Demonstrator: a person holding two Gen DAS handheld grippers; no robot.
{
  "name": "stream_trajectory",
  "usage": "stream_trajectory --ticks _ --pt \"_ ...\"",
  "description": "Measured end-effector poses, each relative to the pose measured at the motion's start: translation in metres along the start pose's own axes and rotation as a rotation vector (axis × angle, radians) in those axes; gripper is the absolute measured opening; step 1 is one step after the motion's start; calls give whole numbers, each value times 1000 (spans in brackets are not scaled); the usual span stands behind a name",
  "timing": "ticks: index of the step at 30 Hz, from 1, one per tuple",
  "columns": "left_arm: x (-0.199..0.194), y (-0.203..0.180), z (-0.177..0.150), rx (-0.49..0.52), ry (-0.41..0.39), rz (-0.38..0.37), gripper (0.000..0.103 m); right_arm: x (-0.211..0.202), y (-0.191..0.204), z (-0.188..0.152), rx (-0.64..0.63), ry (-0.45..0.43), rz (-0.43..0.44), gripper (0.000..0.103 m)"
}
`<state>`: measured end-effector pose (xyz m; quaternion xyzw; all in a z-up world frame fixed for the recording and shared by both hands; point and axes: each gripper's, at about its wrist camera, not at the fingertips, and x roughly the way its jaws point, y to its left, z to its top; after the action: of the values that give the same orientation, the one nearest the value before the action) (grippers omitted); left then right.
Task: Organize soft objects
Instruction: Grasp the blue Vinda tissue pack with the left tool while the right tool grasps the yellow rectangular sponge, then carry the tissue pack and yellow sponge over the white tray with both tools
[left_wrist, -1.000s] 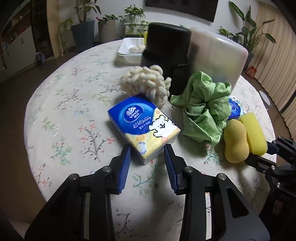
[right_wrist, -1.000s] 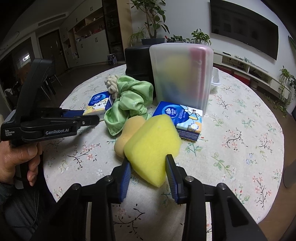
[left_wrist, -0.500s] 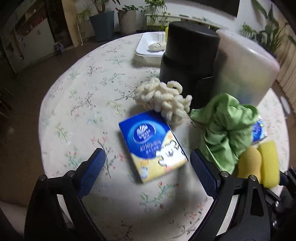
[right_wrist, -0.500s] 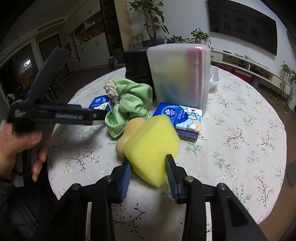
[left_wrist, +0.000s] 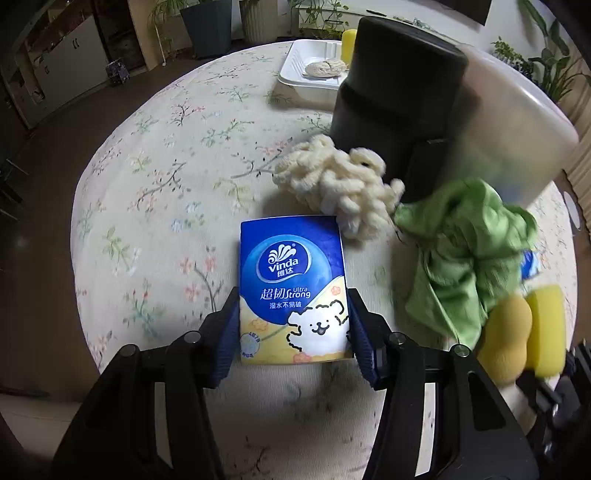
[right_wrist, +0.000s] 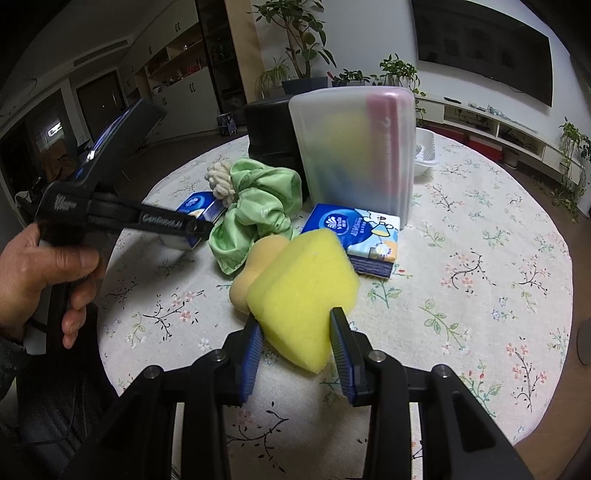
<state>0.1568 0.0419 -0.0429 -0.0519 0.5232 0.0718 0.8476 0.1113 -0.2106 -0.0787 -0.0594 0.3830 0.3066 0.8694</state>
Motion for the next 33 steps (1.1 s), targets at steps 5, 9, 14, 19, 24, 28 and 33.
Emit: stream_trajectory --ticks 5,9,14,19,24,28,33 --pt "-15 -3 -26 27 1 -35 51 -3 0 2 5 12 -14 35" --pt "-28 -3 -50 51 6 -81 51 -14 1 2 3 16 -30 34" --pt "-46 0 -66 54 1 -134 51 -37 -2 4 23 14 -41 34" --pt "-68 7 -57 58 -51 -166 51 -61 -11 13 32 -4 -63 33" --pt "-88 21 -30 62 -107 -167 51 -80 -33 37 42 -30 -102 33" --pt "-92 39 14 57 -145 -163 51 -87 -51 66 12 -46 -153 33" --pt "-87 54 58 54 -154 -172 51 -79 -78 108 -4 -36 -184 33"
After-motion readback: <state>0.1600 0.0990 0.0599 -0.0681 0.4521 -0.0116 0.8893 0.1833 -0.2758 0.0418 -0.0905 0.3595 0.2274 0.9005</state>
